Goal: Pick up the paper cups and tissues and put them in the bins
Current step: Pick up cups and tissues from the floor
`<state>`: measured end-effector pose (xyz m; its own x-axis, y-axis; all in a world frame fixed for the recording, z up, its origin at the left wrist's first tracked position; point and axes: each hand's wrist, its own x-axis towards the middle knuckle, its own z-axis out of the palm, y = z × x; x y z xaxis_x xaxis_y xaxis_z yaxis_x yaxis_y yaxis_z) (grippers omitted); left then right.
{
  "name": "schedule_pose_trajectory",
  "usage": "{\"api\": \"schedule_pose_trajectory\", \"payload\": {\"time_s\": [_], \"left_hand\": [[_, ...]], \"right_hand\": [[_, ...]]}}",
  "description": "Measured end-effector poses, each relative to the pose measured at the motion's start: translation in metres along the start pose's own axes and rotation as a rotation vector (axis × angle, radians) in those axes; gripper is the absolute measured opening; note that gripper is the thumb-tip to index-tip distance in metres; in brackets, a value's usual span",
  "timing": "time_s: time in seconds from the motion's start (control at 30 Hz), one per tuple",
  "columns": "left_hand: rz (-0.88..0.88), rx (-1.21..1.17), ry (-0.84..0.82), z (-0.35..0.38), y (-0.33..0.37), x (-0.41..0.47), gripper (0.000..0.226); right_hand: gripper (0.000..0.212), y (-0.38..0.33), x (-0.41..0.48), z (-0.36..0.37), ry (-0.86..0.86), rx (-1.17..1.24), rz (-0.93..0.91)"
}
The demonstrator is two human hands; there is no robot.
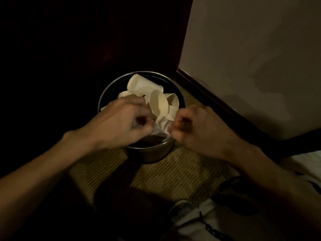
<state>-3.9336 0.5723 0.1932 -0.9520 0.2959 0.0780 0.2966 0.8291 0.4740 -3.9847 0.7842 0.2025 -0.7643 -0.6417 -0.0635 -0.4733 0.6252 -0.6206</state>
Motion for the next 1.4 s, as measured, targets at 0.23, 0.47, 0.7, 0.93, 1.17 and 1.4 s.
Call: {"api": "schedule_pose_trajectory", "payload": {"time_s": [0.23,0.47,0.7,0.93,1.17,1.4], "left_hand": [[0.144,-0.015,0.052,-0.042,0.112,0.066,0.036],[0.65,0.113,-0.148,0.028,0.321,0.122,0.036],[0.901,0.131,-0.543,0.215,0.477,0.134,0.031],[0.825,0.133,-0.899,0.42,0.561,0.13,0.013],[0.576,0.043,-0.969,0.551,0.64,0.123,0.04],[0.054,-0.309,-1.029,0.616,0.695,0.118,0.039]], "right_hand": [[0.024,0.027,-0.114,-0.093,0.088,0.023,0.048],[0.017,0.082,-0.299,-0.18,0.087,-0.127,0.367],[0.029,0.181,-0.509,-0.164,0.274,0.091,0.77],[0.007,0.309,-0.655,-0.058,0.452,0.332,1.147],[0.055,0.418,-0.735,-0.025,0.815,0.346,1.367],[0.056,0.47,-0.759,-0.011,0.84,0.31,1.425]]}}
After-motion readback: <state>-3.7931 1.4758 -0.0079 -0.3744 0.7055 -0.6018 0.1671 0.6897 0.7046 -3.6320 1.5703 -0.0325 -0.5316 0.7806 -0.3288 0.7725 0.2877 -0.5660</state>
